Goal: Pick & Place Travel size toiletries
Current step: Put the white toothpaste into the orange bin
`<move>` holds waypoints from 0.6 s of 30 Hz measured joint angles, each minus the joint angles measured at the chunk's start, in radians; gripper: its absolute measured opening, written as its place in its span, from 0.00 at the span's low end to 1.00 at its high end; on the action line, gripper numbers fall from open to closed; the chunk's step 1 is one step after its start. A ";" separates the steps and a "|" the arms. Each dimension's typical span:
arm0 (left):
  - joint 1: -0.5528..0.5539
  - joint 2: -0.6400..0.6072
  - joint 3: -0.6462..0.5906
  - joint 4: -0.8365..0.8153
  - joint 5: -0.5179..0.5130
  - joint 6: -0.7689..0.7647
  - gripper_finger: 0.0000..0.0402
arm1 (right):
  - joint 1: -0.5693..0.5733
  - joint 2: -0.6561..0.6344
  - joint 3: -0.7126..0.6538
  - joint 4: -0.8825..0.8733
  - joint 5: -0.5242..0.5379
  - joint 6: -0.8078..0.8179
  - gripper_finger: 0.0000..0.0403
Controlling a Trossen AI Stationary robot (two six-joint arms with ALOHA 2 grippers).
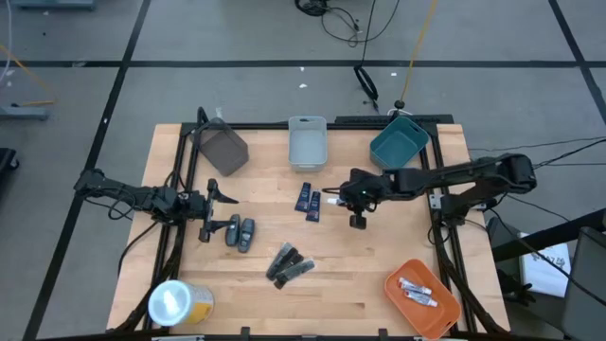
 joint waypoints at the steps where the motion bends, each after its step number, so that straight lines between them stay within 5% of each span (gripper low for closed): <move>1: 0.000 0.000 0.000 0.000 0.000 0.000 0.70 | 0.004 -0.017 -0.005 0.001 0.000 0.004 0.05; 18: 0.000 0.000 0.000 0.000 0.000 0.000 0.70 | 0.024 -0.397 -0.261 0.140 0.001 0.101 0.05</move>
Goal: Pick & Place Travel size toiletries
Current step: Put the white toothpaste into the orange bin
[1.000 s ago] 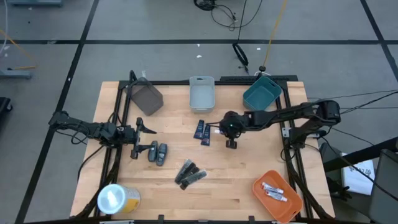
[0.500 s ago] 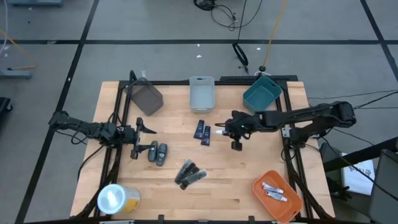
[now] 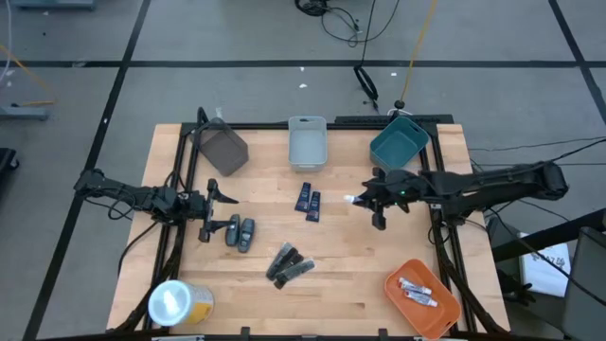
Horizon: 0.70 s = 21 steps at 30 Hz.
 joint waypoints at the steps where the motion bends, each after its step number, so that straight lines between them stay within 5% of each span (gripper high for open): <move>1: 0.000 0.000 0.000 0.000 0.000 0.000 0.70 | 0.003 -0.021 -0.014 0.000 0.000 0.005 0.05; 21: 0.000 0.000 0.000 0.000 0.000 0.000 0.70 | 0.205 -0.359 -0.163 -0.033 0.002 0.119 0.05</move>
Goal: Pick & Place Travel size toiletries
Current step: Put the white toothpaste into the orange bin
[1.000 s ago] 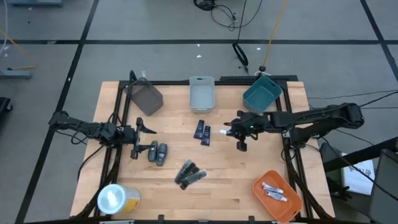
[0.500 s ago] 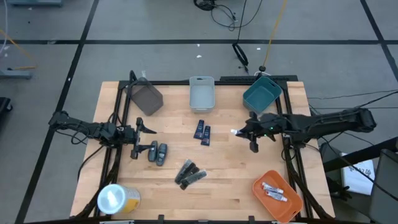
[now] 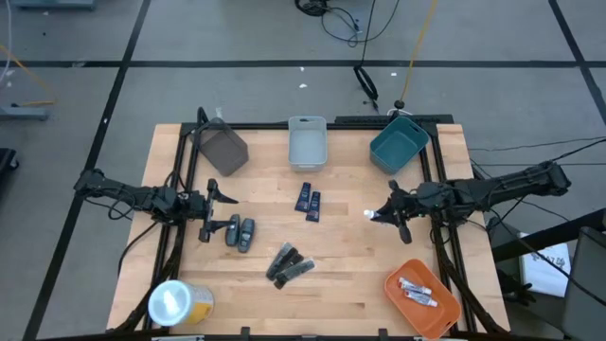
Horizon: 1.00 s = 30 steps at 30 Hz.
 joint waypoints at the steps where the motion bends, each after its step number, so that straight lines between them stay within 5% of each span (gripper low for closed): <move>1: 0.000 0.000 0.000 0.000 0.000 0.000 0.70 | 0.018 -0.005 0.000 -0.006 0.000 0.009 0.05; 14: 0.000 0.000 0.000 0.000 0.000 0.000 0.70 | 0.312 -0.025 0.000 0.097 0.008 0.130 0.05; 30: 0.000 0.000 0.000 0.000 0.000 0.000 0.70 | 0.655 0.116 0.210 -0.059 0.295 0.343 0.03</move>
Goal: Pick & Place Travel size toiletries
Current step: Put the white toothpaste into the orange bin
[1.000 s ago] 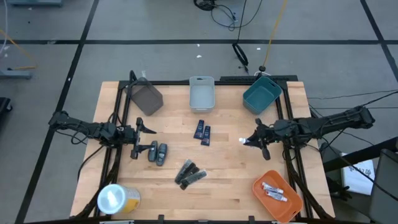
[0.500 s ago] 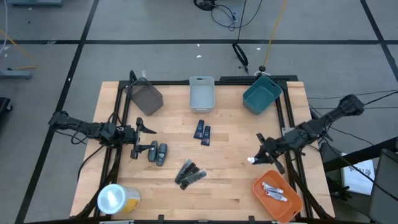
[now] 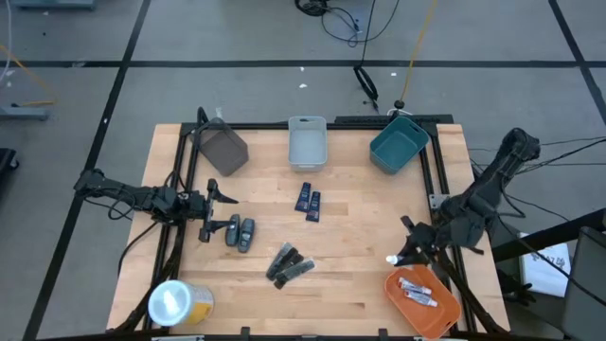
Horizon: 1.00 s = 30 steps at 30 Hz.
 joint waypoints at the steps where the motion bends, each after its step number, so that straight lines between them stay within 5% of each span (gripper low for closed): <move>1: 0.000 0.000 0.000 0.000 0.000 0.000 0.70 | 0.017 0.021 0.025 -0.033 0.016 0.033 0.02; 14: 0.000 0.000 0.000 0.000 0.000 0.000 0.70 | 0.142 0.353 0.365 -0.410 0.021 0.487 0.02; 30: 0.000 0.000 0.000 0.000 0.000 0.000 0.70 | 0.269 0.581 0.388 -0.524 -0.039 1.023 0.02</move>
